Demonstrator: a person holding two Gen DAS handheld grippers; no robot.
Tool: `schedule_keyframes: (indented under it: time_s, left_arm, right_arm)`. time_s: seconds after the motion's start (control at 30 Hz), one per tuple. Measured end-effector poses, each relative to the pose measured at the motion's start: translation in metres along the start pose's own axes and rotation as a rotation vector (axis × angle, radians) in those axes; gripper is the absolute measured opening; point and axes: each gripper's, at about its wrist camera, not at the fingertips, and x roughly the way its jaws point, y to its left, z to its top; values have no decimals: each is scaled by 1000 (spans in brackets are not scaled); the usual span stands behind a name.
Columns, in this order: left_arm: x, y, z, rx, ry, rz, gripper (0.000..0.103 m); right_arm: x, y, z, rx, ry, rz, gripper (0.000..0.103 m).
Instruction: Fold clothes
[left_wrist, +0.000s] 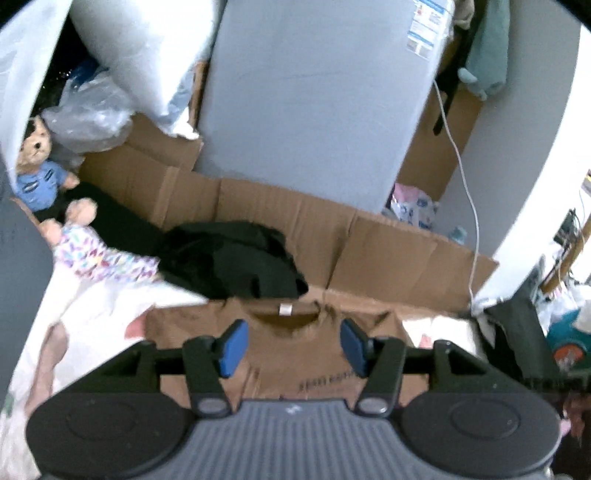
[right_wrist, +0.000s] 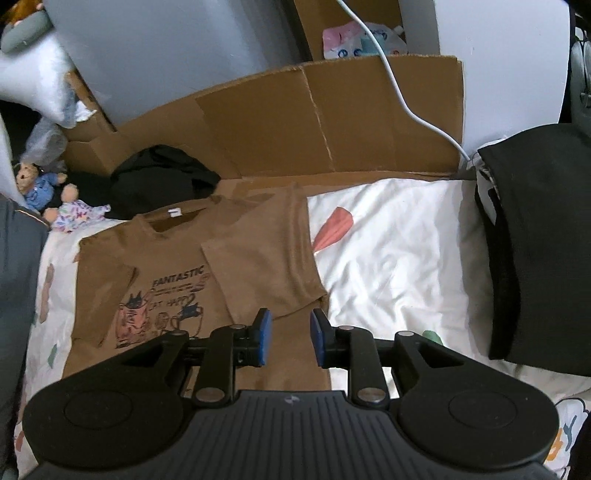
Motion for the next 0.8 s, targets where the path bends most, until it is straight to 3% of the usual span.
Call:
schedule_keyframes:
  time_s: [0.13, 0.3, 0.47, 0.63, 0.8]
  left_arm:
    - [-37, 6, -17, 26, 22, 39, 62]
    - [-75, 13, -36, 52, 27, 58, 70]
    - [-100, 16, -57, 27, 18, 76, 72]
    - [-116, 22, -72, -27, 39, 85, 72]
    - [-133, 23, -88, -35, 40, 79, 78]
  right_arm:
    - [-19, 6, -9, 1, -21, 28, 29]
    - [-42, 14, -19, 4, -44, 47, 42]
    - [-49, 16, -29, -5, -24, -14, 43]
    - [-58, 14, -45, 25, -18, 4, 43]
    - [-72, 16, -58, 24, -10, -19, 60]
